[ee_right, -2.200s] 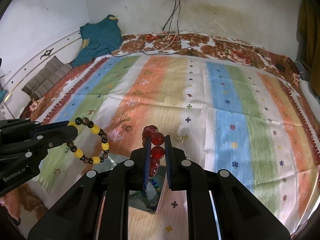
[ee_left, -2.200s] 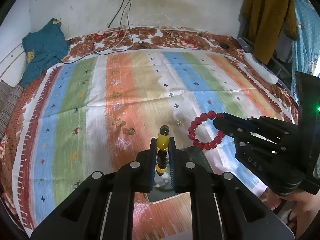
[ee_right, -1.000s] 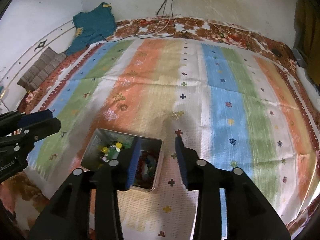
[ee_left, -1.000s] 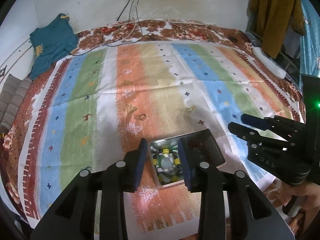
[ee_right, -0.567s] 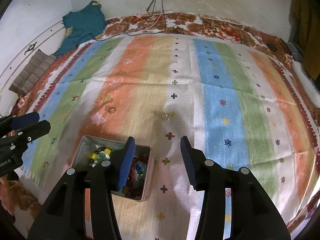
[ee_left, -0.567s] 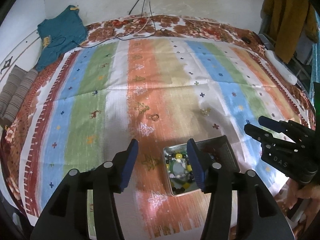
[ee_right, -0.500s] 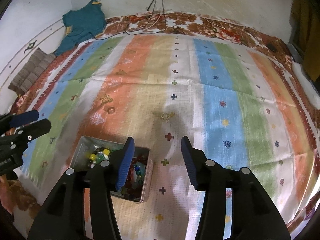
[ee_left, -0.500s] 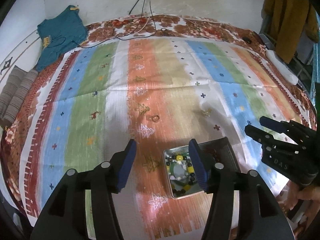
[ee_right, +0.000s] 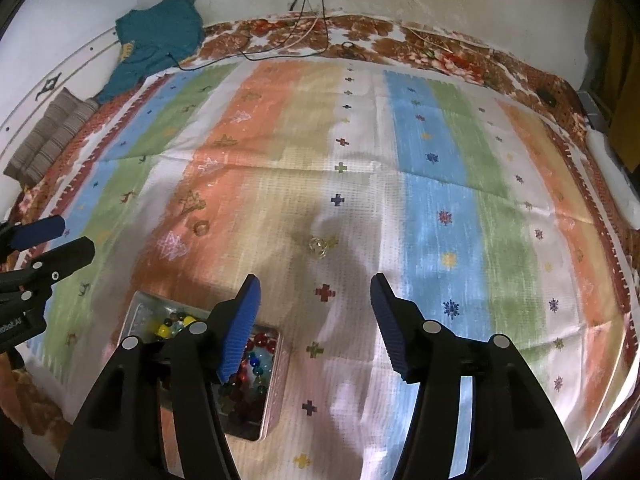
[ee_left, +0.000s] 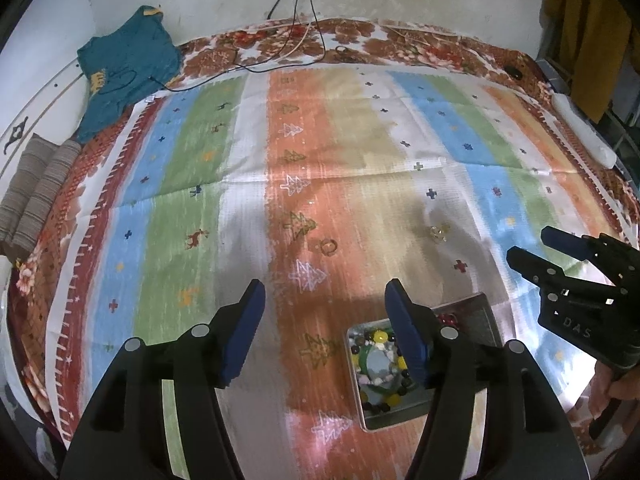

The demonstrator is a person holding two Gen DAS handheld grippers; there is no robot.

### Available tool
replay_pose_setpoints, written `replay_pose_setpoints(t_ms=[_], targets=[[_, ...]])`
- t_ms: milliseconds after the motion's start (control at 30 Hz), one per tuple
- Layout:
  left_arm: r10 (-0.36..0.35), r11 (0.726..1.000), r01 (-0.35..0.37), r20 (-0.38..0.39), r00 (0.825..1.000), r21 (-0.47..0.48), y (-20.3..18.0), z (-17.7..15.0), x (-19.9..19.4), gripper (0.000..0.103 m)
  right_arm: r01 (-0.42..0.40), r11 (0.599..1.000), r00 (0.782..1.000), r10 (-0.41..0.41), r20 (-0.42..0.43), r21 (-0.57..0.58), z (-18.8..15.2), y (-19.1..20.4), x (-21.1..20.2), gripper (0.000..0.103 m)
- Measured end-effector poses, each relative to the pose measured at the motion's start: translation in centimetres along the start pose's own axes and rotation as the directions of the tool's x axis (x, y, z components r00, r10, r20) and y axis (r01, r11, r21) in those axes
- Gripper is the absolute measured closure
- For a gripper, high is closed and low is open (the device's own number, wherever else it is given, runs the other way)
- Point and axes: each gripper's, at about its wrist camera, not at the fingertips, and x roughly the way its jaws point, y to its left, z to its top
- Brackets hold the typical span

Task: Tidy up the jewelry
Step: 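Move both tools toward the two small gold rings on the cloth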

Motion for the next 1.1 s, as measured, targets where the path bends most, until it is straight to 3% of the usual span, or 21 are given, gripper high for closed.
replay_pose_setpoints(t_ms=[400,1100], targets=[[0.048,0.999,-0.048,-0.053,0.997,0.014,0.1,1.7,3.5,0.039,0.01,1.0,0.998,-0.01,-0.054,0.007,1.0,-0.7,2.7,0.041],[0.064,0.995,-0.054,-0.134,0.989,0.078,-0.3,3.4,8.2,0.036,0.021,1.0,0.989,-0.019,-0.149,0.008,2.0,-1.1,7.8,0.037]])
